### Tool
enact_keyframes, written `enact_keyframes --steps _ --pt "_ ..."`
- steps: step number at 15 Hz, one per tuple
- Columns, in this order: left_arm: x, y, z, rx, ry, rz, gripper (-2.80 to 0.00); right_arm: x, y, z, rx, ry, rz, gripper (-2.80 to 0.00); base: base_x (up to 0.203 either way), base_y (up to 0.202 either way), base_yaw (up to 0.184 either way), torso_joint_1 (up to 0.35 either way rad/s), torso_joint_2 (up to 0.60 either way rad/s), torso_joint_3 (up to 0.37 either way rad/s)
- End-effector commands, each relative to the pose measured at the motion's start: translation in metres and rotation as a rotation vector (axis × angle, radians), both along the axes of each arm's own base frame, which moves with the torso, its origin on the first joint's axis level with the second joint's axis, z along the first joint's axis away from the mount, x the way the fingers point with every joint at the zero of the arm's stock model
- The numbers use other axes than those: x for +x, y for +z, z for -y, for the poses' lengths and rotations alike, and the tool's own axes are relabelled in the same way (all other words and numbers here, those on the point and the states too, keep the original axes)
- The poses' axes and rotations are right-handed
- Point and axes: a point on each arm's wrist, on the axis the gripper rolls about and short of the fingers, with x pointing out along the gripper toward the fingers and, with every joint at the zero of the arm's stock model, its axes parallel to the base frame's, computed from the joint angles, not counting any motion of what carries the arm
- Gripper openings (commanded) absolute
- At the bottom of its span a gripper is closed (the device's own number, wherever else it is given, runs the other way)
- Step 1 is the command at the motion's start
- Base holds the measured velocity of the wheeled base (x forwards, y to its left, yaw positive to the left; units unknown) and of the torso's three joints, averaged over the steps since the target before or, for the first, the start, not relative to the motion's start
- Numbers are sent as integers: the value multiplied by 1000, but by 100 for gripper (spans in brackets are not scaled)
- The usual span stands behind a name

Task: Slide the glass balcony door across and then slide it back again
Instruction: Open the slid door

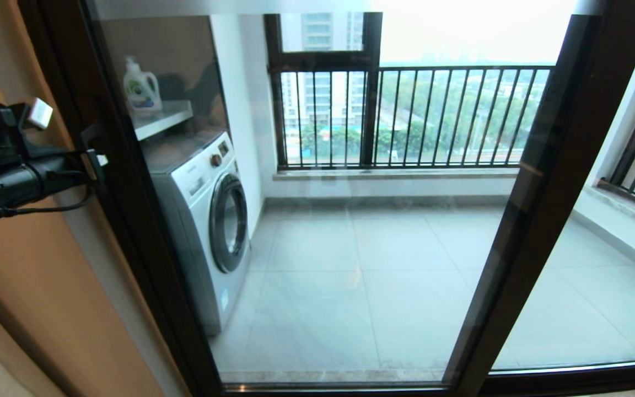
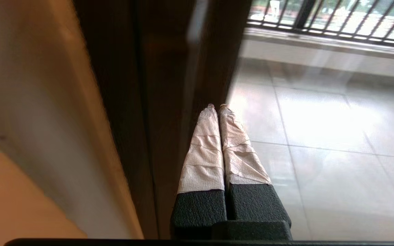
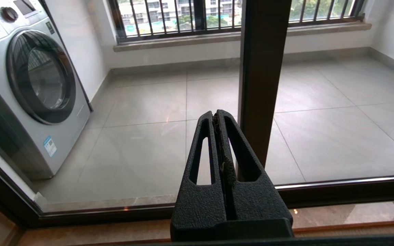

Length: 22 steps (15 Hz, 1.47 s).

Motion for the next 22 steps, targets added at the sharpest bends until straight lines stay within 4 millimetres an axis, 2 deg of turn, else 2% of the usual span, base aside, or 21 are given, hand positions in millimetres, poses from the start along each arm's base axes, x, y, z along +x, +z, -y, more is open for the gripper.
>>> enact_keyframes --steps 1,4,6,12,14,18,22 --pt "-17 23 22 12 -60 63 -280 1 -3 0 1 1 -13 -280 0 0 0 0 0 0" --pt "-30 26 33 13 -86 66 -280 1 -3 0 0 0 -13 -280 0 0 0 0 0 0" --pt "-36 33 31 19 -73 88 -280 1 -3 0 1 0 -13 -280 0 0 0 0 0 0" --pt "-50 39 -22 31 -14 109 -280 1 -3 0 1 1 -12 -280 0 0 0 0 0 0" --pt "-47 41 -32 37 0 117 -280 1 -3 0 0 0 -13 -280 0 0 0 0 0 0" --pt "-35 31 -39 64 6 90 -280 1 -3 0 0 0 -13 -280 0 0 0 0 0 0" --pt "-10 9 -49 68 9 56 -280 1 -3 0 0 0 -13 -280 0 0 0 0 0 0"
